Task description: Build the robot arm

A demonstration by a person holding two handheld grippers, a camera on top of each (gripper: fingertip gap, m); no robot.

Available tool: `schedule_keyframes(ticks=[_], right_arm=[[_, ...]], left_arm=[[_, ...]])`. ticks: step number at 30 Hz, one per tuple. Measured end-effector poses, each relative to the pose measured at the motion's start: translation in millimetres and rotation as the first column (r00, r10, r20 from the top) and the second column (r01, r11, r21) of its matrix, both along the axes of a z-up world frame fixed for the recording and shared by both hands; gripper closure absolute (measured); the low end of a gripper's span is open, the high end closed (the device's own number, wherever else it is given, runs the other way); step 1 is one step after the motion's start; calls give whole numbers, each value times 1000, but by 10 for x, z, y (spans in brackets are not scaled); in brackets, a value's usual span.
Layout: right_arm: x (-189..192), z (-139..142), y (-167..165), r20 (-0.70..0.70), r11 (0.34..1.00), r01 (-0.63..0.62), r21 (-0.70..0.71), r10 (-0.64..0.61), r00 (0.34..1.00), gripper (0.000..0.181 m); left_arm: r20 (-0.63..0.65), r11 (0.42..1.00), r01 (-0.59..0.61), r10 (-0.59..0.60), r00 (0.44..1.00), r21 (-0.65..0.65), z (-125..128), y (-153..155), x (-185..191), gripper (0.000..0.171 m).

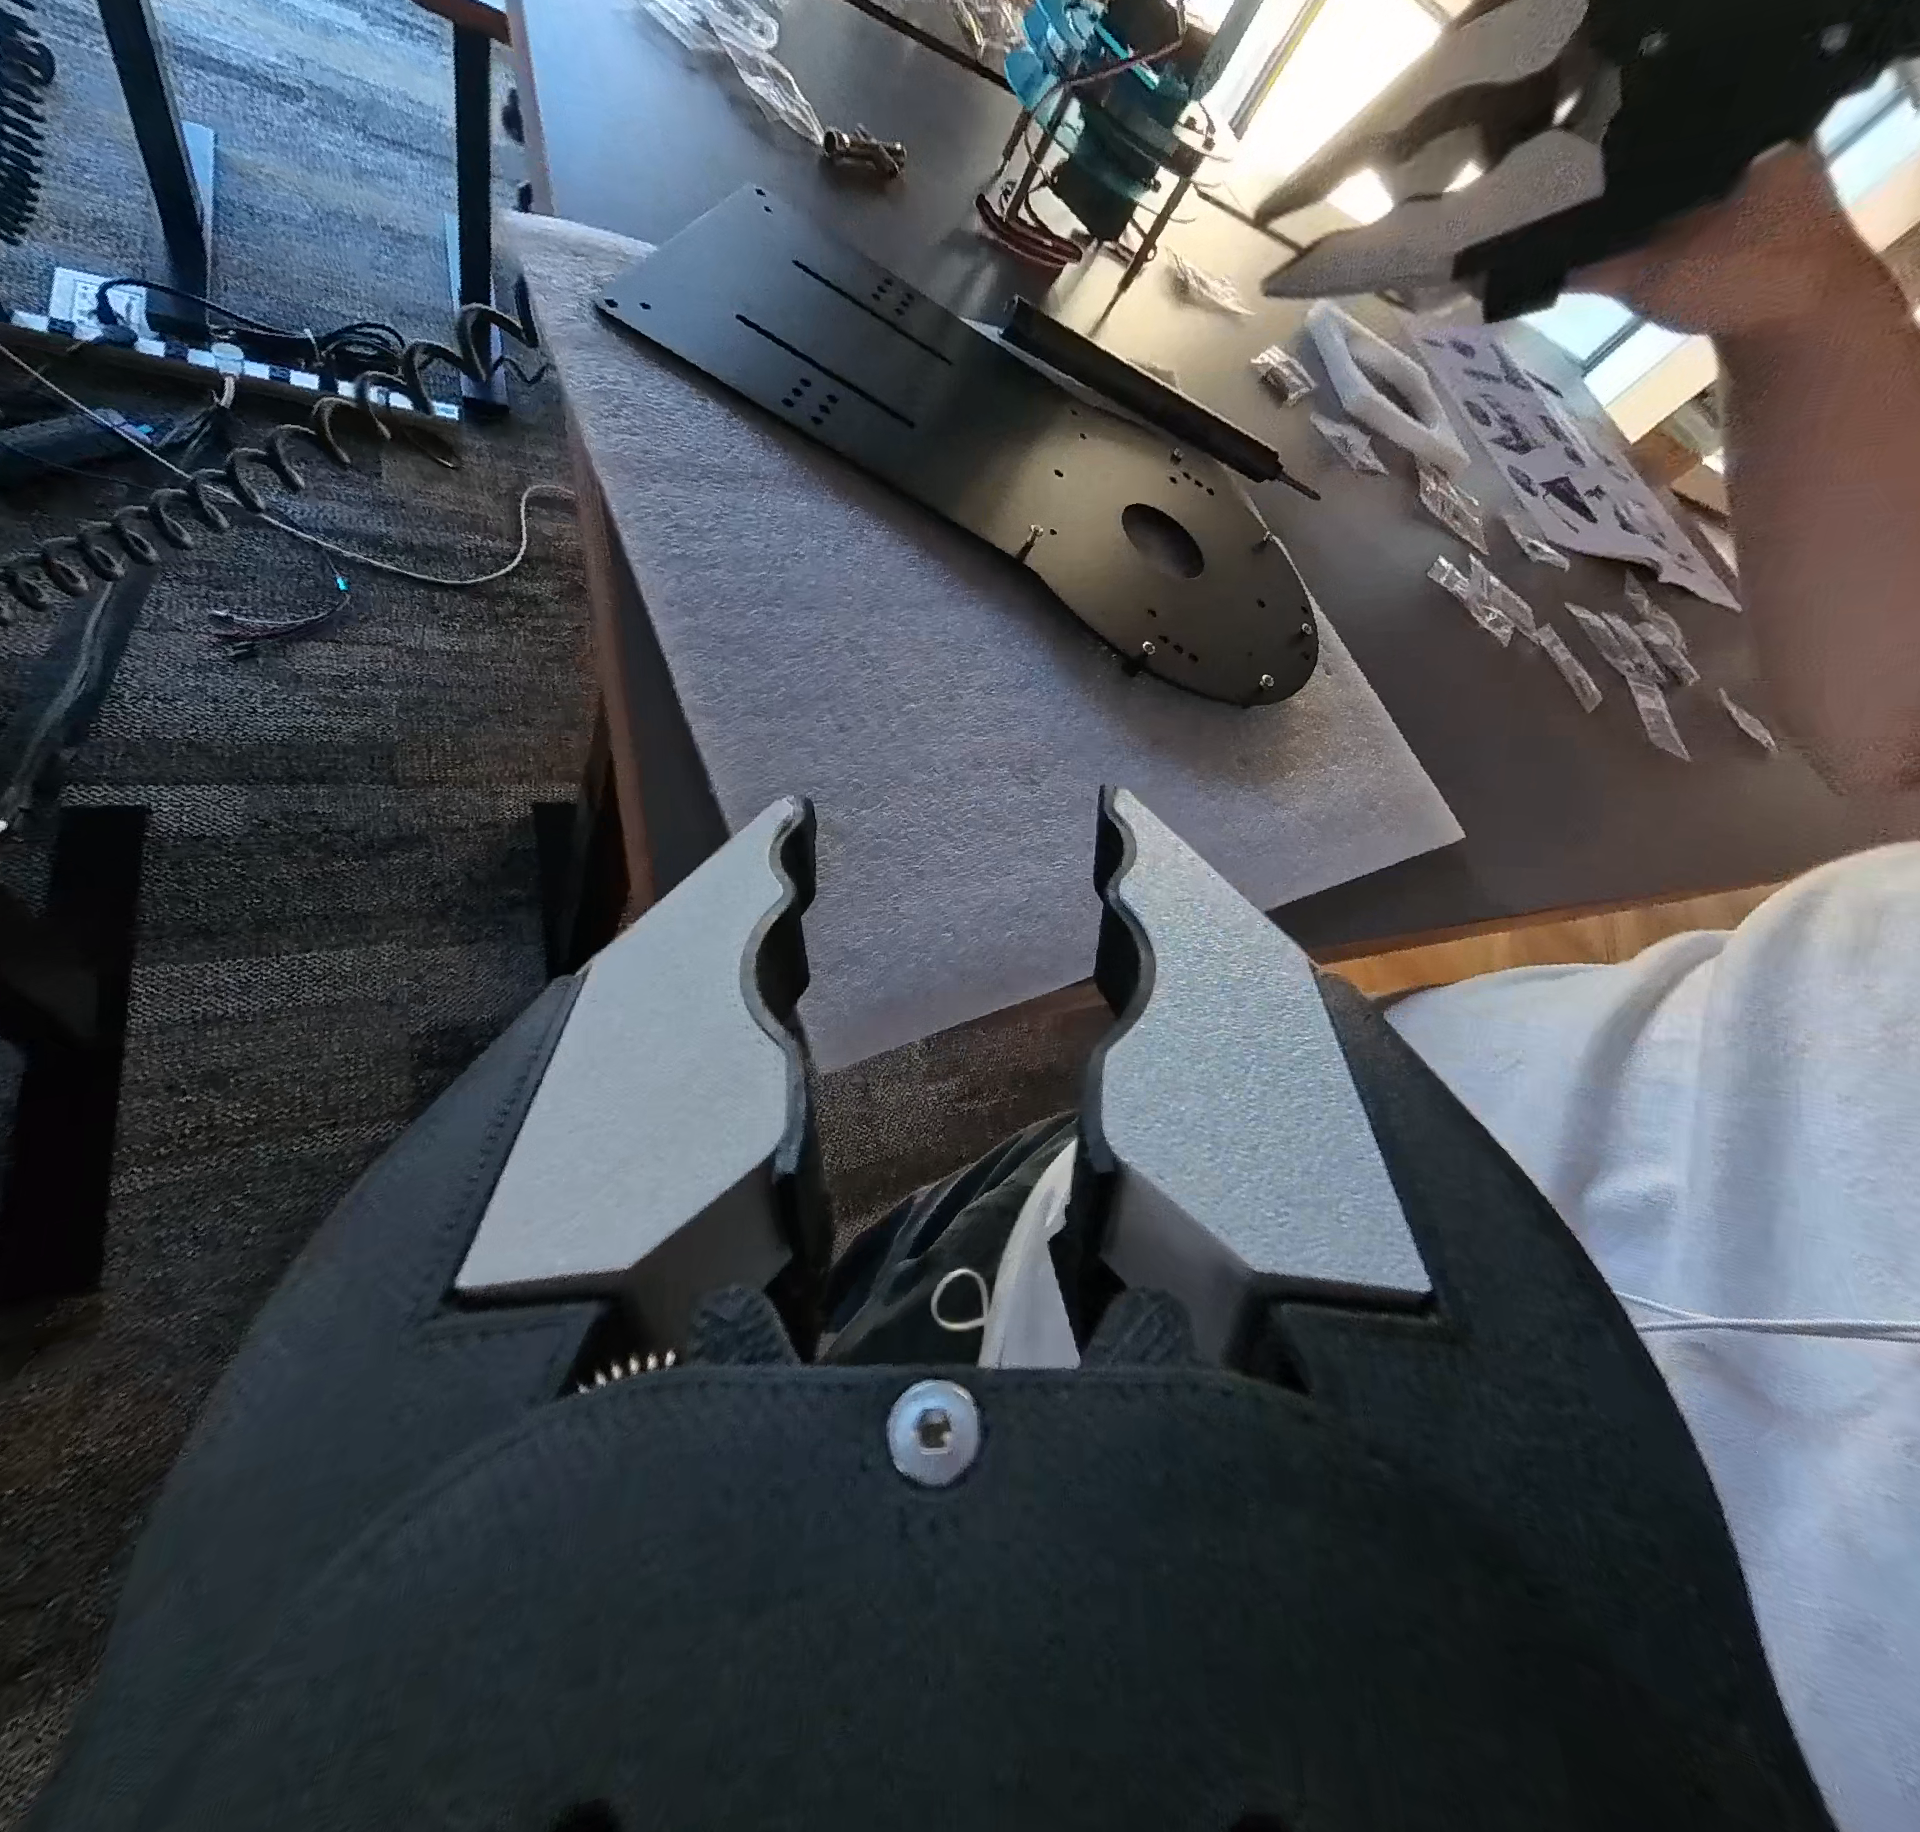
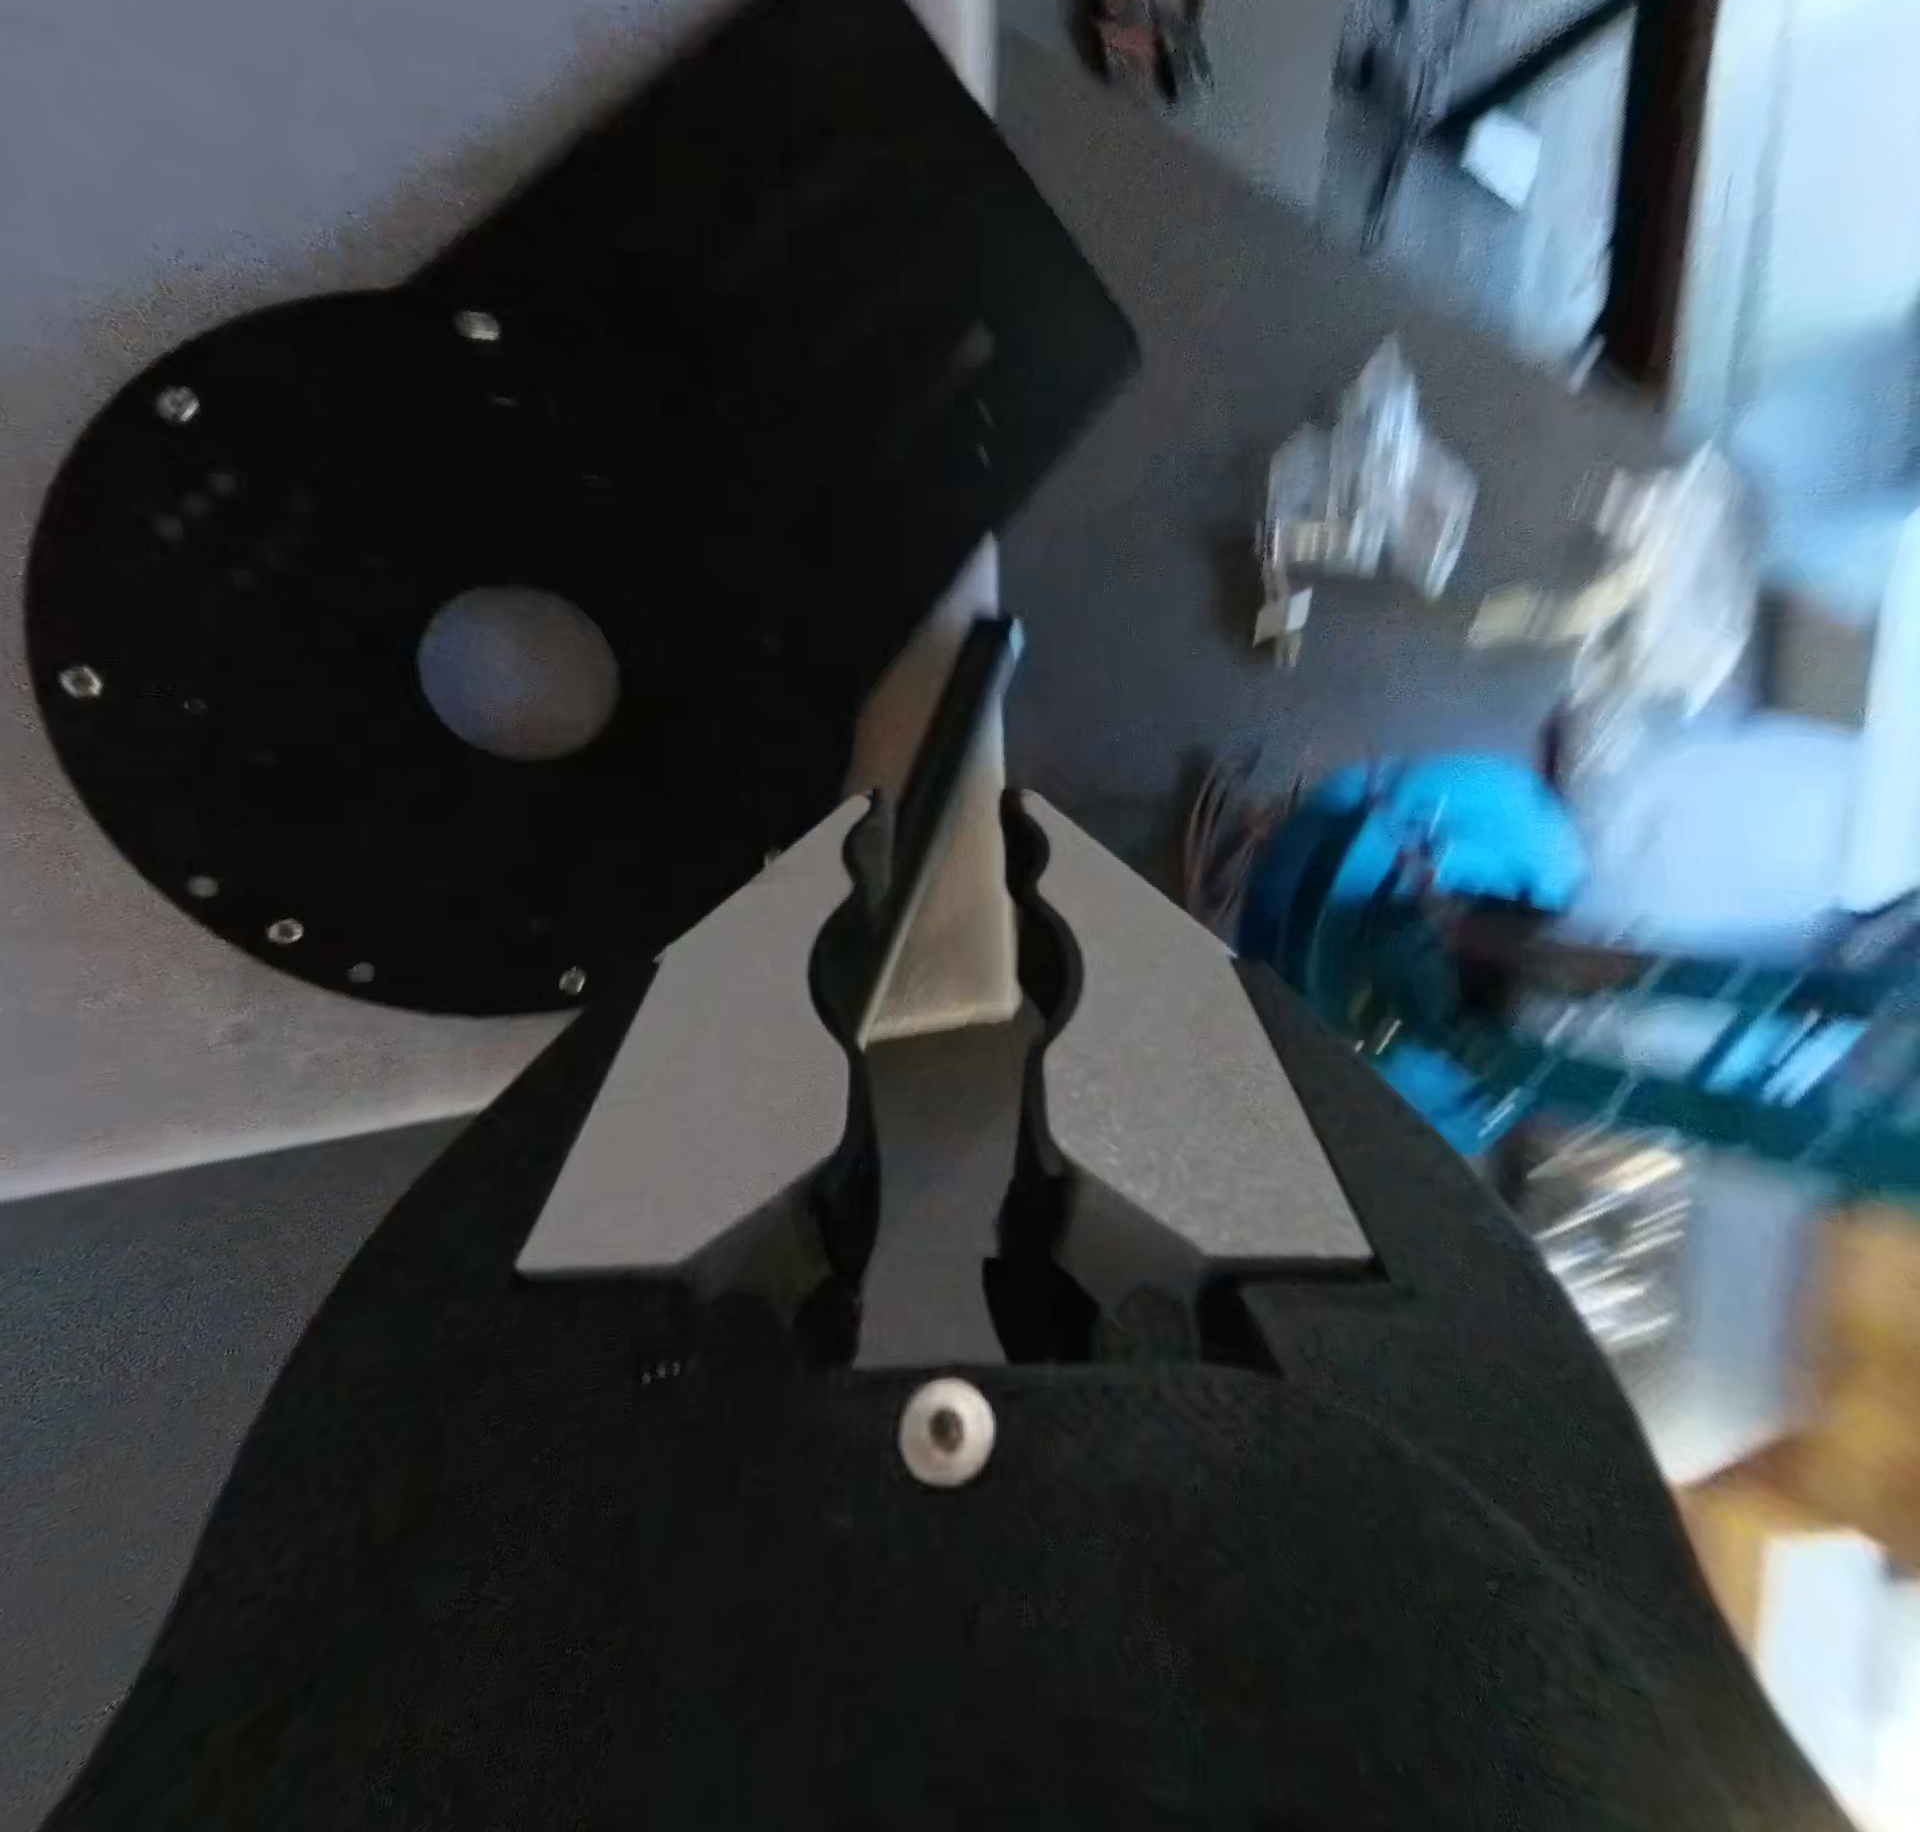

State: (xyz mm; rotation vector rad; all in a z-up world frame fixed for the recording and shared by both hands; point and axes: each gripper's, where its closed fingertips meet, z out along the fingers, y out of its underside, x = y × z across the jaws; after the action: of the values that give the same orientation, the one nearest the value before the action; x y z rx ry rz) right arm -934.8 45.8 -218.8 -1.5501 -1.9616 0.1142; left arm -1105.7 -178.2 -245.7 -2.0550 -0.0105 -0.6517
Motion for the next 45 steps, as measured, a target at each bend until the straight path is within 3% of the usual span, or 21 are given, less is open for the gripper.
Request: schedule_keyframes(ticks=[2, 5, 13, 16, 21, 24, 29, 34, 36, 37, 39, 41, 45], right_arm=[[334, -79, 231, -35, 945, 232, -231, -246, 969, 152], [389, -209, 255, -77, 842, 291, -454, -363, 929, 151], [301, -764, 188, 55, 849, 306, -432, -313, 948, 149], [242, -824, 212, 69, 858, 310, -410, -309, 948, 153], [240, -780, 199, 68, 862, 300, -410, -299, 952, 166], [235, -649, 178, -61, 873, 267, -408, -318, 946, 166], [262, -229, -44, -333, 870, 119, -479, -305, 892, 166], [422, -44, -153, -446, 883, 50, -466, -283, 849, 166], [491, -15, -180, -476, 877, 33, -479, -291, 830, 166], [521, -4, -192, -490, 875, 26, -484, -296, 820, 166], [567, 26, -233, -523, 873, 1, -488, -294, 800, 166], [633, 49, -263, -560, 882, -30, -470, -272, 782, 165], [893, 47, -250, -593, 862, -29, -505, -322, 738, 150]], left_arm=[[11, 1000, -8, 7, 1000, 11, 31, -4, -21, 120], [19, 1000, 9, -9, 1000, 9, 76, 39, -6, 120], [-59, 995, 95, -94, 994, 21, 282, 379, 161, 123], [8, 986, 157, -158, 987, 54, 380, 621, 325, 124], [122, 954, 244, -267, 956, 174, 573, 1041, 643, 124], [154, 924, 312, -349, 924, 219, 590, 1267, 858, 122], [230, 867, 435, -487, 843, 243, 591, 1699, 1259, 121], [266, 753, 588, -656, 707, 294, 660, 2012, 1854, 115], [283, 696, 637, -717, 637, 330, 729, 2044, 2075, 126], [279, 668, 657, -744, 607, 349, 763, 2045, 2168, 140], [257, 632, 677, -774, 579, 377, 813, 2055, 2326, 149], [216, 622, 686, -779, 588, 377, 824, 2077, 2428, 154], [170, 675, 681, -735, 657, 285, 755, 2157, 2516, 156]])
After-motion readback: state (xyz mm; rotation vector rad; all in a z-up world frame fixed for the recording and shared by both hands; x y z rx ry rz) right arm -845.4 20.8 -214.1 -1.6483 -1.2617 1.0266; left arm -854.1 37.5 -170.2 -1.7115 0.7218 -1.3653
